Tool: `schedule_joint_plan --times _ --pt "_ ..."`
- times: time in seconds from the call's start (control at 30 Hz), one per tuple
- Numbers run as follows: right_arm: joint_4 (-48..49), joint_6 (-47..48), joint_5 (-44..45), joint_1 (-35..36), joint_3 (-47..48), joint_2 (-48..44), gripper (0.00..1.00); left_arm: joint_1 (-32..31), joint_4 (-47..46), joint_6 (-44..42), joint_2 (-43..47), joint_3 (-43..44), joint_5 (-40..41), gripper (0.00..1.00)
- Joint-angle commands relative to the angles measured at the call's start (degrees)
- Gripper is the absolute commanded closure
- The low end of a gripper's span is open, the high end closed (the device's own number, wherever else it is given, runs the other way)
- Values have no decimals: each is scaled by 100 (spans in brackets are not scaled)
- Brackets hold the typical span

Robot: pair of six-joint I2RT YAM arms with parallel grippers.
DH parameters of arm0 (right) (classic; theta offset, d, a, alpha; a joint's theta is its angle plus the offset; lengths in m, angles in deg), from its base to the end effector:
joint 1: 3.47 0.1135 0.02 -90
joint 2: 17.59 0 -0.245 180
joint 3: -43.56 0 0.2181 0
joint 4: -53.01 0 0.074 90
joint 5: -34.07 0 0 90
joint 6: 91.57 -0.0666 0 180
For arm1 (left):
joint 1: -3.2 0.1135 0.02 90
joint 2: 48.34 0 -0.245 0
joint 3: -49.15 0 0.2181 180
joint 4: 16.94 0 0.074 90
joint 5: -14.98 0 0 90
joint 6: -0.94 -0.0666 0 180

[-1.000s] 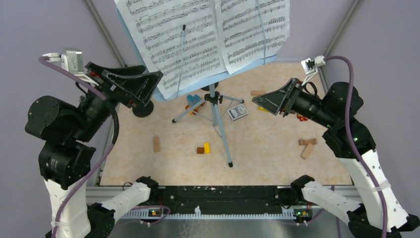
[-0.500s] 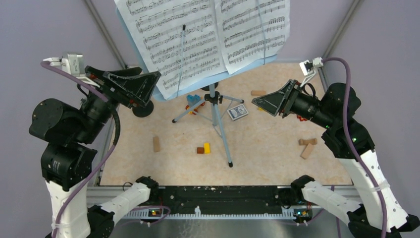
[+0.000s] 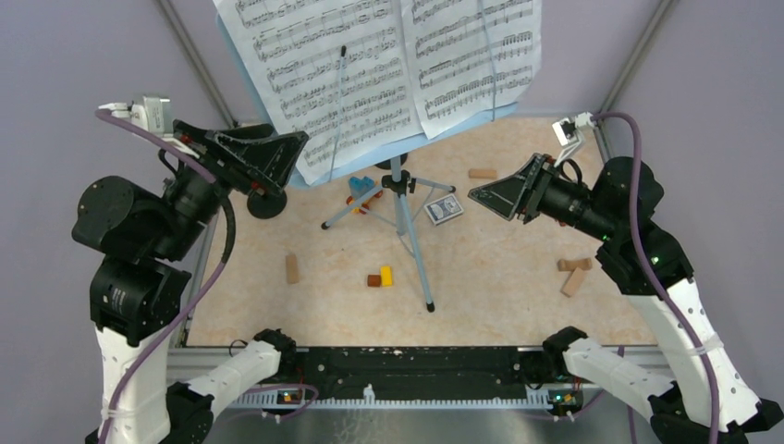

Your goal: Pack up the instrument practice props

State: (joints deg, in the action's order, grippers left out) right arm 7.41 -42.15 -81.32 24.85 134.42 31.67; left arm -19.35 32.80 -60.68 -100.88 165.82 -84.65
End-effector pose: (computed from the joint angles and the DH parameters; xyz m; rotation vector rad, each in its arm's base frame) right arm 0.1247 0.0996 0.4346 -0.1795 1.7874 1.2539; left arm 0.0894 -0.0492 0.5389 0.0787 1.3724 -0.8613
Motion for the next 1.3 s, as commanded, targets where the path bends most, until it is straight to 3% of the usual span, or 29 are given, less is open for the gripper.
schedule_joint_plan --times 0.0,0.23,0.47,0.7,1.0,1.27 --pt "104 78 51 -2 -14 -122 54 -13 -355 7 -95 -53 -55 5" --pt "209 147 -109 -4 -60 -162 54 -13 -622 88 -227 -143 -250 5" --pt "989 131 -1041 -2 -207 -219 54 -9 -1004 -69 -373 -245 -486 13" --pt "2068 -344 -1853 24 105 132 51 -13 -1405 -330 -345 -500 -561 33" --pt "987 765 -300 1705 1614 1337 44 -13 -1622 -540 -276 -776 -529 57" --pt "2064 345 508 1884 2260 2009 43 -13 -1884 -571 -180 -980 -421 92"
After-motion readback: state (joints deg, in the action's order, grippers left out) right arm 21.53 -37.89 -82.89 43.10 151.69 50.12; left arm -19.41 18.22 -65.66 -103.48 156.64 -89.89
